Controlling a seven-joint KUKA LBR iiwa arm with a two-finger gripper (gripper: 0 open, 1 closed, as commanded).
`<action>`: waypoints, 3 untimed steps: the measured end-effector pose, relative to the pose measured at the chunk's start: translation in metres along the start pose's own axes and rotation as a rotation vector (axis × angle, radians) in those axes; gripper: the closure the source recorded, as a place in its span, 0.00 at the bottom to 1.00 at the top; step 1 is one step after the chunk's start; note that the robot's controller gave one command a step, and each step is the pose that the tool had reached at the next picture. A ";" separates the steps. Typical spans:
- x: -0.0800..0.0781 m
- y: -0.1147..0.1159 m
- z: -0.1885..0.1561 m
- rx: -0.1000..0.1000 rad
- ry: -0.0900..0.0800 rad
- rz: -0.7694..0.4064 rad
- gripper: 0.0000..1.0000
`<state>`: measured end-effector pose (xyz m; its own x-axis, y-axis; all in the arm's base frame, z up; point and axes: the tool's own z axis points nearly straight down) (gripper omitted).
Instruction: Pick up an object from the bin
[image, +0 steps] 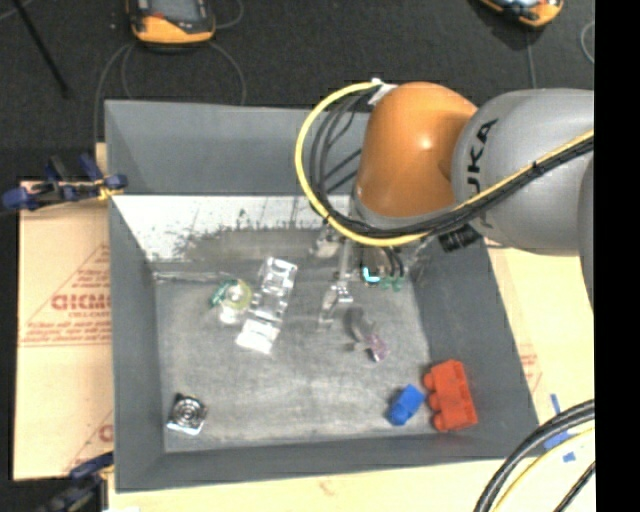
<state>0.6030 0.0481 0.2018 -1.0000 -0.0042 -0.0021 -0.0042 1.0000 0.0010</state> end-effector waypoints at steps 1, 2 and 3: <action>-0.023 0.038 0.083 0.001 -0.006 -0.419 0.00; -0.044 0.035 0.077 0.000 0.003 -0.713 0.00; -0.057 0.040 0.084 0.014 -0.026 -1.103 0.00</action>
Offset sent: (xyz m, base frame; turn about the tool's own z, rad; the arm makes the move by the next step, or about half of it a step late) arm 0.0317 0.0592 -0.1318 -0.5798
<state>0.6598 0.0886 0.1183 -0.4468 -0.8945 -0.0158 -0.8941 0.4471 -0.0261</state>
